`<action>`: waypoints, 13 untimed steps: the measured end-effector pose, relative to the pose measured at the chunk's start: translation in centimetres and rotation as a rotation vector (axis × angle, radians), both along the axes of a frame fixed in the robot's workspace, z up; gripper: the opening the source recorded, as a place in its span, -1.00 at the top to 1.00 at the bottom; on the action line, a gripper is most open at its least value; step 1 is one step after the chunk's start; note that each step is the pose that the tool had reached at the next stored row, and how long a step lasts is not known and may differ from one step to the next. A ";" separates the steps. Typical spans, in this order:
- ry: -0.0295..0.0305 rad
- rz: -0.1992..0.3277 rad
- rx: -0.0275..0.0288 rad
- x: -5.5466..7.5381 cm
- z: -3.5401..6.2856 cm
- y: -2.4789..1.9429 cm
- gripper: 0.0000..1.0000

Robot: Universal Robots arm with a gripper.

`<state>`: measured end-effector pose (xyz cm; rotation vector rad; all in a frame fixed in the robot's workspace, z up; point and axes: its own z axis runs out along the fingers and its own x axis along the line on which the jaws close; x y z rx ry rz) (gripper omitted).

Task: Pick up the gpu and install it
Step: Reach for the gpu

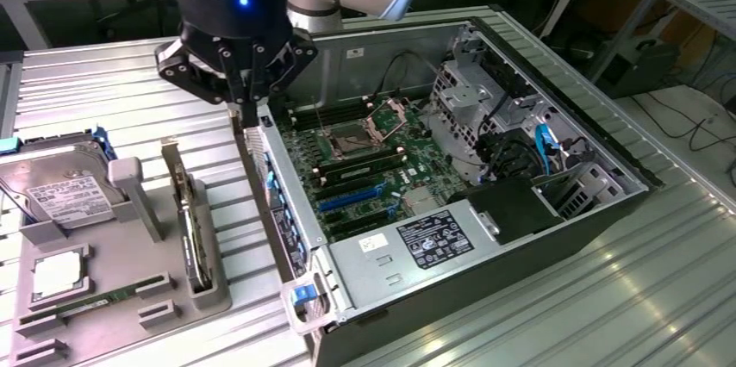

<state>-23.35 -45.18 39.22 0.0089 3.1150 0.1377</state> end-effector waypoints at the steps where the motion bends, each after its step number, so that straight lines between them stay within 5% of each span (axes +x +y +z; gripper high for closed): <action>1: 0.0000 0.000 0.0009 -0.4 0.00 -0.02 0.79; 13: 0.0000 0.007 0.0063 -4.9 -0.12 -0.10 0.79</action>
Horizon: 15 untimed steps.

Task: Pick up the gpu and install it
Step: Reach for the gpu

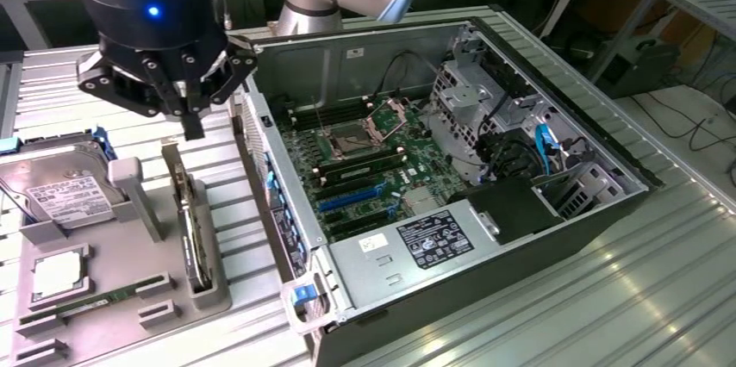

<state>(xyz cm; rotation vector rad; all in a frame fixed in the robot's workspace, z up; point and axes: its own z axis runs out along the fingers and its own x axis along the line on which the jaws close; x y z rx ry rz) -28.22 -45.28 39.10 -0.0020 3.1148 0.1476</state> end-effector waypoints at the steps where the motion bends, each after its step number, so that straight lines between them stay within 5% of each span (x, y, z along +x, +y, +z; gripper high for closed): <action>1: 0.0001 0.000 -0.0001 -0.6 0.00 -0.02 0.79; 8: 0.0001 0.005 0.0000 -3.2 -0.06 -1.11 0.79; 15: -0.0001 0.006 0.0001 -4.4 -0.19 -1.21 0.79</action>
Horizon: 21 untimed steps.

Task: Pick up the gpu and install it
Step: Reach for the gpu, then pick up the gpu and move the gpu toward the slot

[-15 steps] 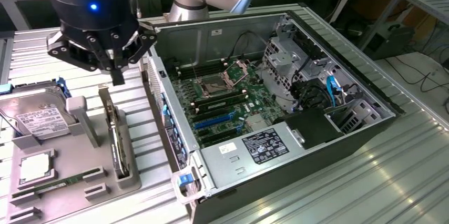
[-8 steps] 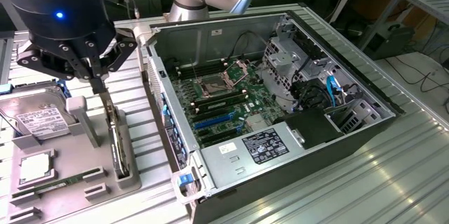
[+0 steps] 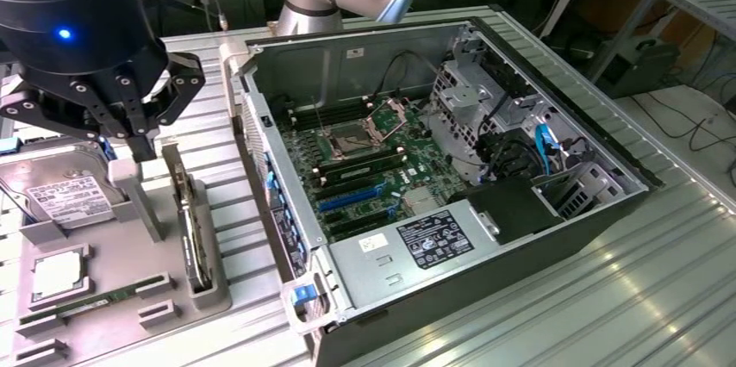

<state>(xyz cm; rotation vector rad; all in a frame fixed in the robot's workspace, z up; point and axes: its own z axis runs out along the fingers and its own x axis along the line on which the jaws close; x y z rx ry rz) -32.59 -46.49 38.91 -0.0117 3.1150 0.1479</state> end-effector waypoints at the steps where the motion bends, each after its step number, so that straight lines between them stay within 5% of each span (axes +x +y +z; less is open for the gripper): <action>1: 0.0001 0.000 0.0000 0.0 0.00 -0.01 0.79; 13: 0.0000 0.000 0.0000 0.0 0.00 -0.04 0.79; 21: 0.0000 0.000 -0.0001 0.0 0.00 -0.05 0.04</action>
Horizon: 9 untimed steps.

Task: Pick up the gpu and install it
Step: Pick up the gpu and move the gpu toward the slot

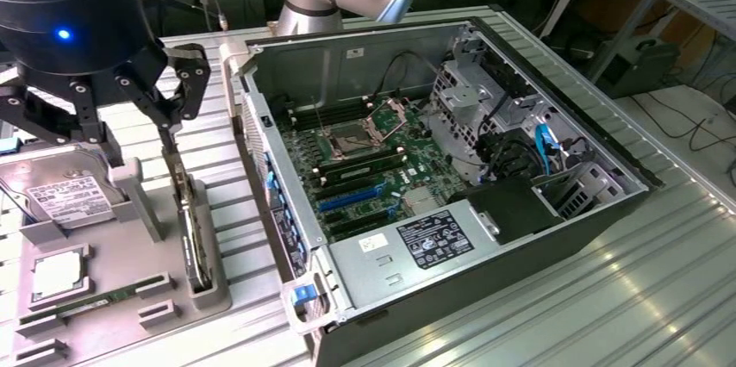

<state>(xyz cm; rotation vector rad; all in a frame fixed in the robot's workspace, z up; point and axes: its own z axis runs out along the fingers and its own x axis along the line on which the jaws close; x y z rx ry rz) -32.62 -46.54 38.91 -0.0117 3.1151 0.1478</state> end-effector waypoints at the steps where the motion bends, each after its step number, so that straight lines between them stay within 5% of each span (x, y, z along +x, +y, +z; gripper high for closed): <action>1: 0.0000 0.000 0.0001 0.0 0.00 0.00 0.04; 9: 0.0011 0.009 -0.0004 0.0 -0.57 0.00 -0.08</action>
